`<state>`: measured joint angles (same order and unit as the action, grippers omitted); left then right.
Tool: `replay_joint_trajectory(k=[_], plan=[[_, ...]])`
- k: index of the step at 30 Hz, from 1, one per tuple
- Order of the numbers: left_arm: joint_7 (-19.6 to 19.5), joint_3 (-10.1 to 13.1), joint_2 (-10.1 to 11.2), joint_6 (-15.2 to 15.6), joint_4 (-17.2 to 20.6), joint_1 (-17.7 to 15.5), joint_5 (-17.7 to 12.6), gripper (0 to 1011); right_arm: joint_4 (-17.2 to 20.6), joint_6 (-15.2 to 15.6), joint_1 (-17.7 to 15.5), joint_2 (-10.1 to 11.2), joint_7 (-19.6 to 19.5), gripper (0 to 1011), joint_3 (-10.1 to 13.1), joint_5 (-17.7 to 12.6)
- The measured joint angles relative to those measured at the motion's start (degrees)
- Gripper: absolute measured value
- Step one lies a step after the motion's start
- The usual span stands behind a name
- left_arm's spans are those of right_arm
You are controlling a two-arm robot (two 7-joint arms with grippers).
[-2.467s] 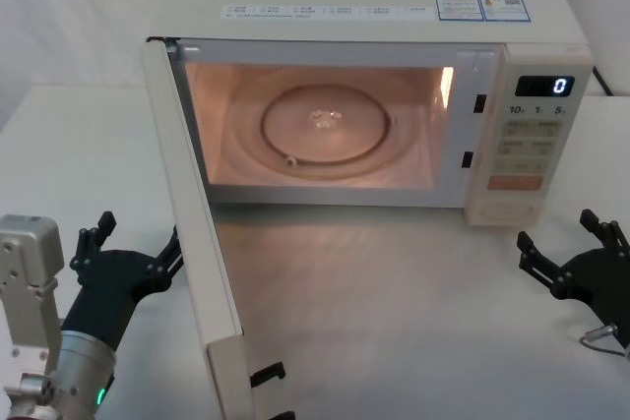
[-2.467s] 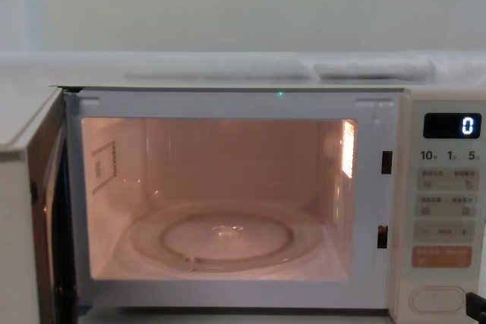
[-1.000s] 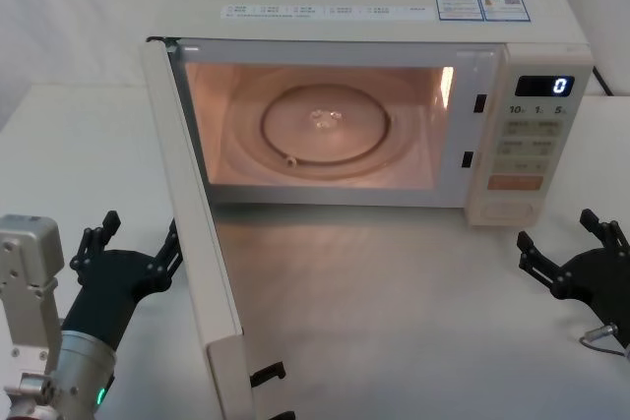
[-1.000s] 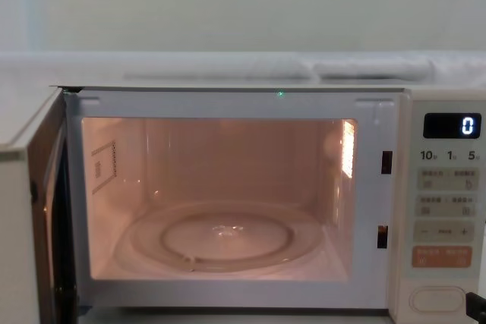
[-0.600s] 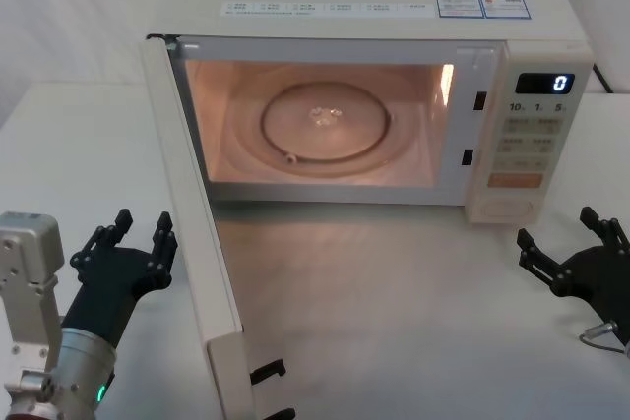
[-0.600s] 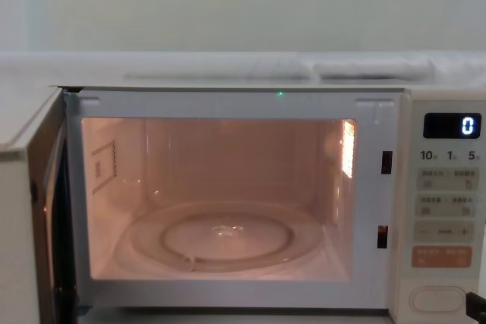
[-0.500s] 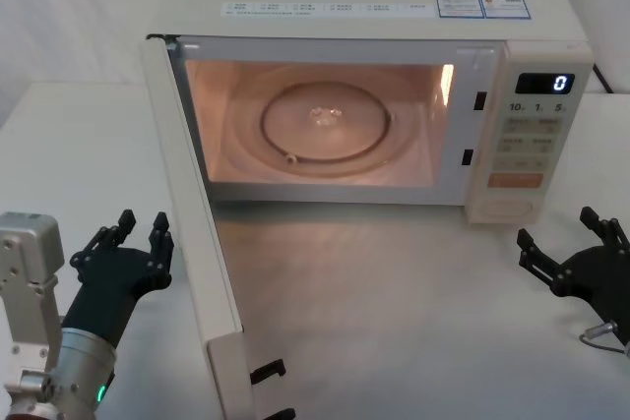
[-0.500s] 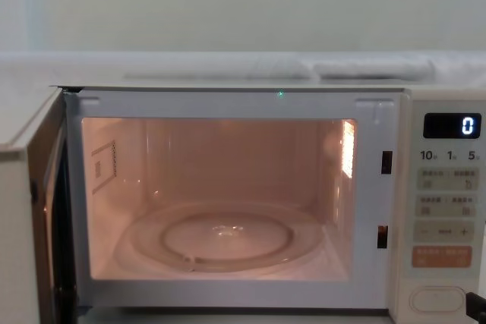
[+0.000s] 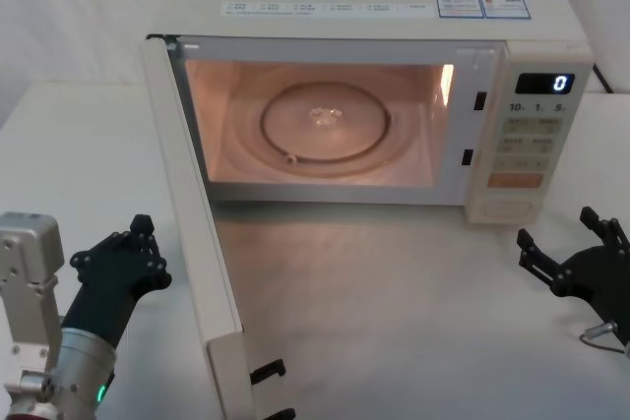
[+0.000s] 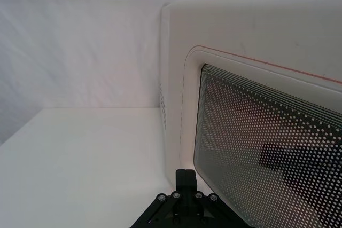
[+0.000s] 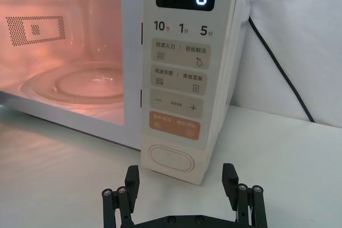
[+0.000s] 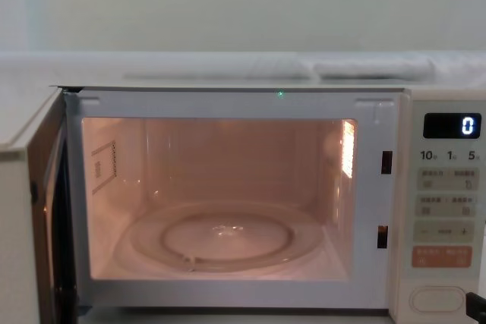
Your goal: Press the button to open the microwave door with one hand; close the microwave door with the other hand.
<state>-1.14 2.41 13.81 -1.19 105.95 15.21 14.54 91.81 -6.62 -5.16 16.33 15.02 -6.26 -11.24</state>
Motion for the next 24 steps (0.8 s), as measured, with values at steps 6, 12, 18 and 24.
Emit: replay_joint_trajectory(k=[6,12,18,24], plan=[[0.0,0.0,0.0,0.0,0.0,0.0,0.0,0,0.0,0.0,0.0,0.0,0.0,1002,0.0,0.0],[0.0,0.0,0.0,0.0,0.0,0.0,0.0,0,0.0,0.0,0.0,0.0,0.0,1002,0.0,0.0],[0.0,0.0,0.0,0.0,0.0,0.0,0.0,0,0.0,0.0,0.0,0.0,0.0,1002,0.0,0.0],[0.0,0.0,0.0,0.0,0.0,0.0,0.0,0,0.0,0.0,0.0,0.0,0.0,1002,0.0,0.0]])
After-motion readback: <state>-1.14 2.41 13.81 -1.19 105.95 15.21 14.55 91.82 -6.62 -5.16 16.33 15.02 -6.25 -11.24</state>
